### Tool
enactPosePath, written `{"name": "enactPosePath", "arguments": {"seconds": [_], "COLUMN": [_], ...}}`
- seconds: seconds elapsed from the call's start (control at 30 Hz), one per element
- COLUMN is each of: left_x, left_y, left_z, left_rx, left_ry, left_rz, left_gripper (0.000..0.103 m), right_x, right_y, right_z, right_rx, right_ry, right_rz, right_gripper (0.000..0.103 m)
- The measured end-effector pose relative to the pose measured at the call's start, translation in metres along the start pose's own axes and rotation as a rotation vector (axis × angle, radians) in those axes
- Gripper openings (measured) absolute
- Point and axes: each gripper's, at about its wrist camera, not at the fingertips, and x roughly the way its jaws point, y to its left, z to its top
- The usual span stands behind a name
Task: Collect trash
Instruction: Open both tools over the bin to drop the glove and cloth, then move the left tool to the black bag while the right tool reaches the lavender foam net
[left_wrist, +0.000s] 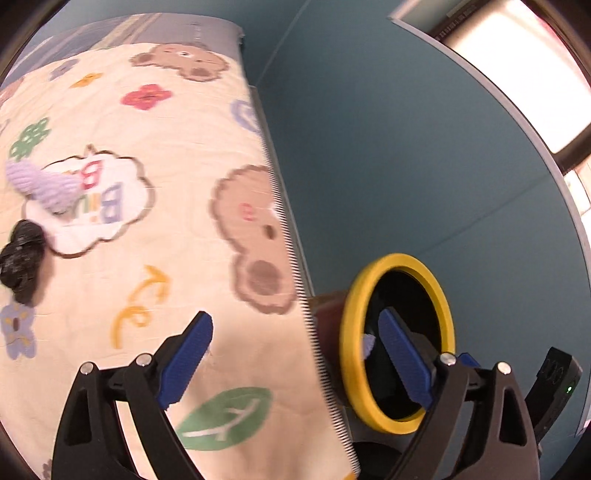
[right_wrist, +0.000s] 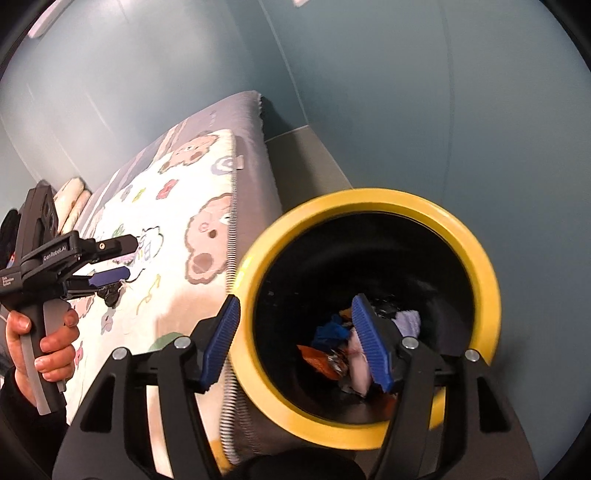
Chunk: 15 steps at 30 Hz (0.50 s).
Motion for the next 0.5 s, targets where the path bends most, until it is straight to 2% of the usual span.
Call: {"name": "enactPosePath", "arguments": {"seconds": [0.5], "left_x": [-0.057], "left_y": [0.145], "left_z": [0.009], "left_rx": [-0.139], "left_ry": [-0.062], "left_rz": [0.167], "left_gripper": [0.090], "right_x": [0.067], "right_y": [0.119], "right_z": [0.040], "right_rx": [-0.193], "right_ry": [0.075], "right_rz": [0.041], "right_gripper": [0.063]}}
